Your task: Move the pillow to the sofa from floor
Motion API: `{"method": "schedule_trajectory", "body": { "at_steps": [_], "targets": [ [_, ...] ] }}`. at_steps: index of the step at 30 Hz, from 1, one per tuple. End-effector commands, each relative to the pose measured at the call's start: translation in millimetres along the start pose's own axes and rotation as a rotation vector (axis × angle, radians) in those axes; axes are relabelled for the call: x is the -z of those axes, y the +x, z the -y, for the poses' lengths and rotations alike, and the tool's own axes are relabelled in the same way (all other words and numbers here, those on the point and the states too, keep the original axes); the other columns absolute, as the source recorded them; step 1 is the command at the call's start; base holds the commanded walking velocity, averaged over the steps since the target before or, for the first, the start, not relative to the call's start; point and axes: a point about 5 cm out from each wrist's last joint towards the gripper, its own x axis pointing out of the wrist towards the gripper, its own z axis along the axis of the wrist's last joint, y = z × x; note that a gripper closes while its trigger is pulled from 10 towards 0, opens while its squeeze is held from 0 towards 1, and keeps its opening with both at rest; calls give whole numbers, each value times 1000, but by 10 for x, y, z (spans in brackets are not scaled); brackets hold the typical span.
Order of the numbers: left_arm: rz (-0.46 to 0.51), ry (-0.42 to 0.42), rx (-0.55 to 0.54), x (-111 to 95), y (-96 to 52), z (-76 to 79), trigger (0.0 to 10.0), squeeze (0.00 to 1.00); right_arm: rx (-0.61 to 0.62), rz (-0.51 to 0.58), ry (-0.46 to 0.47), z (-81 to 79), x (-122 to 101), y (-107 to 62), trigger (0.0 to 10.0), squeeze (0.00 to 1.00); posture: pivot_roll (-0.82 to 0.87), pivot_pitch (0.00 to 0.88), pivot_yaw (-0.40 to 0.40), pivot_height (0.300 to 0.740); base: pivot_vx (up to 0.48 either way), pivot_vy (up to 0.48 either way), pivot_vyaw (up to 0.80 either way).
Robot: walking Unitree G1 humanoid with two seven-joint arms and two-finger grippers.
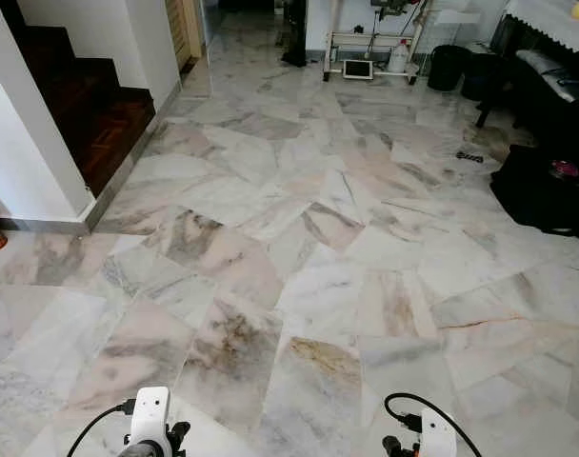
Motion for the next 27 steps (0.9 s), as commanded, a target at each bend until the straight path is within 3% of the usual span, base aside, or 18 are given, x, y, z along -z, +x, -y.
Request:
{"method": "schedule_trajectory", "body": {
  "at_steps": [1,27],
  "targets": [
    [-151,69,19,193,-10,96,10000,0,49,103,125,-40,-197,31,10000,0,-104,0,-13,740,0,0,0],
    [-153,74,19,195,-11,95,10000,0,44,100,116,-46,-192,31,10000,0,-104,0,-13,740,0,0,0]
  ]
}}
